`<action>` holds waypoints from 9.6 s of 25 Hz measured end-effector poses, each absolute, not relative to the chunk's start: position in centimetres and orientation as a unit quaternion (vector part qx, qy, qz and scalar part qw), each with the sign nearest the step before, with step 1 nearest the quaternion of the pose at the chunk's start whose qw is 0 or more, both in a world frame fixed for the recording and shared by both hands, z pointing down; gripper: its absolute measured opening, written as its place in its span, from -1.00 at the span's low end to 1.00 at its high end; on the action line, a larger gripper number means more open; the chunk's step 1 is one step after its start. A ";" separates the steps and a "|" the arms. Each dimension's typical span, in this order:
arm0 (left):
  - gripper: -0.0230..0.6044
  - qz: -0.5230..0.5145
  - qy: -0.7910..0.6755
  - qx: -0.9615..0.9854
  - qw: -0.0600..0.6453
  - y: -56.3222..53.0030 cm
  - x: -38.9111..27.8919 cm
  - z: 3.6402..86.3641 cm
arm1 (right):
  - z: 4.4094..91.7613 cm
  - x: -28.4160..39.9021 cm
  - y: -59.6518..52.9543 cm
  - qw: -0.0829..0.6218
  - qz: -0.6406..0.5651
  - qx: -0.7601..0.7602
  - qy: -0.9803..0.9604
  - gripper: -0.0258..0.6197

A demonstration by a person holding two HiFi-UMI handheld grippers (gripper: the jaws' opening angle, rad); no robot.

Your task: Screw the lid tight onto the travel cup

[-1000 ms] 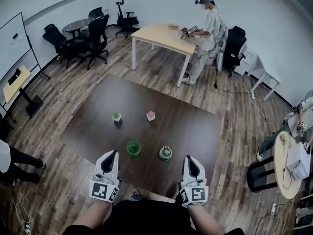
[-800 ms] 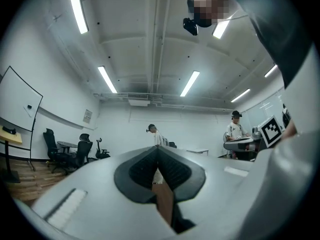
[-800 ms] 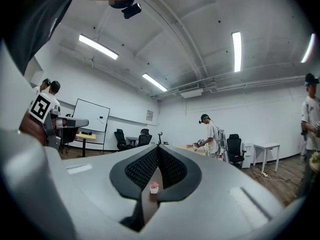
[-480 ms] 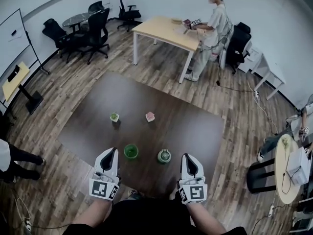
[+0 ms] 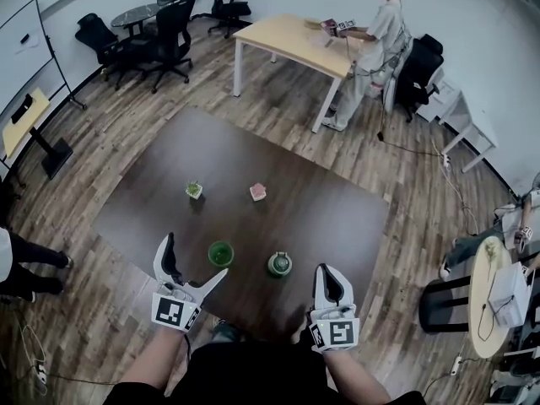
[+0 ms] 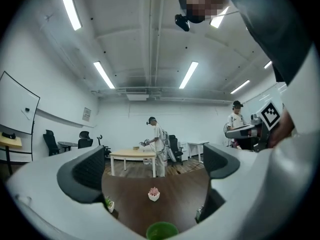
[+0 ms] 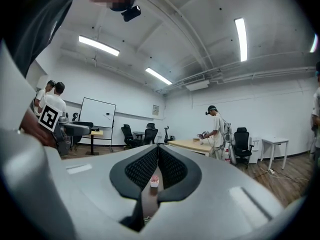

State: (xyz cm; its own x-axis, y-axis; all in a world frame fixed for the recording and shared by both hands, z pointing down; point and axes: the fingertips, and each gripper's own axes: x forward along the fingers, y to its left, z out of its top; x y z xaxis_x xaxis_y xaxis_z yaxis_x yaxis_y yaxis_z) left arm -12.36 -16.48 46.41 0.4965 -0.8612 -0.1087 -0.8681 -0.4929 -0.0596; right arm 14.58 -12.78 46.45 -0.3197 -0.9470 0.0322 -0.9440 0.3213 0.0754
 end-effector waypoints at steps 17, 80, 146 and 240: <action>0.96 -0.097 0.452 -0.886 -0.025 -20.9 -10.6 69.4 | 51.1 12.7 -17.2 0.139 0.003 0.526 -0.839 0.92; 0.36 -0.158 0.295 -0.940 -0.066 -23.2 -3.4 72.8 | 70.2 8.5 -21.1 0.267 0.135 0.370 -0.879 0.46; 0.37 -0.215 -0.036 -0.976 -0.029 -13.7 4.8 44.7 | 34.7 1.0 -14.5 0.172 0.022 -0.017 -0.985 0.47; 0.37 -0.150 0.083 -0.981 -0.089 -15.6 4.8 42.4 | 33.0 -0.1 -14.5 0.006 0.018 0.357 -0.934 0.37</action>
State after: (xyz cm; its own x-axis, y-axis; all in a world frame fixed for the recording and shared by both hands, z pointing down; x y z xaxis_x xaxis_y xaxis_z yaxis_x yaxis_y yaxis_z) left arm 4.83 -15.60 42.35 0.9416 -0.1358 0.3082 -0.1889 -0.9706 0.1494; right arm -0.07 -14.45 32.97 -0.7454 -0.6662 0.0242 -0.6666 0.7448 -0.0295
